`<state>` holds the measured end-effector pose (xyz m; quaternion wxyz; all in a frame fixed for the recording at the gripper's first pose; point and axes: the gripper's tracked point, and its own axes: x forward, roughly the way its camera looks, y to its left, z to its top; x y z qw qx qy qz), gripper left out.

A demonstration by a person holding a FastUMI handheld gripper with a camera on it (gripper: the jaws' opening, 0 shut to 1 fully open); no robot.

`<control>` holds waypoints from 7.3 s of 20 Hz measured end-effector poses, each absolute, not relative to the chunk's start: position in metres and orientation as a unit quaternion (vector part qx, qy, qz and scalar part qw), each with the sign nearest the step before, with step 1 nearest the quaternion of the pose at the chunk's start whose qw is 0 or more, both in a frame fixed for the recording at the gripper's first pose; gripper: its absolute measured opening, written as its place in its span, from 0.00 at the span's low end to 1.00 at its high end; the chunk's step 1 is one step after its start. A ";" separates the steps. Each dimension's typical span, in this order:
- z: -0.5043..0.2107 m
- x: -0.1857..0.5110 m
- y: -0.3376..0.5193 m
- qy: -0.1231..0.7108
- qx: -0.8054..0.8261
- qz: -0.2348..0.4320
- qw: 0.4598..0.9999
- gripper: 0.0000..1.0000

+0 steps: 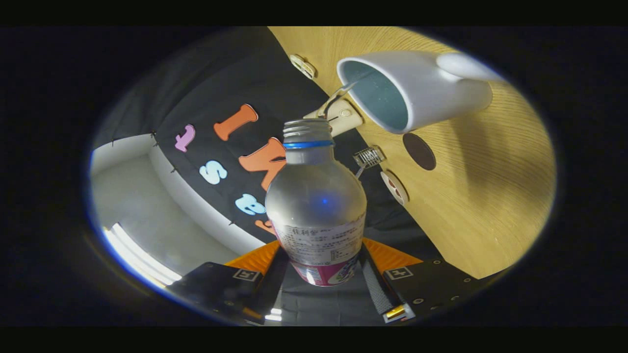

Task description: Take the bottle from table, then pour the juice into the cup, finally place the bottle on the coaster

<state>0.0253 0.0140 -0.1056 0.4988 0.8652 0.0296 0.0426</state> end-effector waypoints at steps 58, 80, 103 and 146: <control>-0.188 0.024 0.028 0.171 0.641 -0.030 0.748 0.77; -0.200 0.137 -0.032 0.184 0.140 -0.126 0.965 0.78; -0.262 0.181 -0.023 0.214 0.059 -0.119 0.968 0.78; 0.030 -0.094 -0.081 -0.012 -0.036 -0.133 0.990 0.94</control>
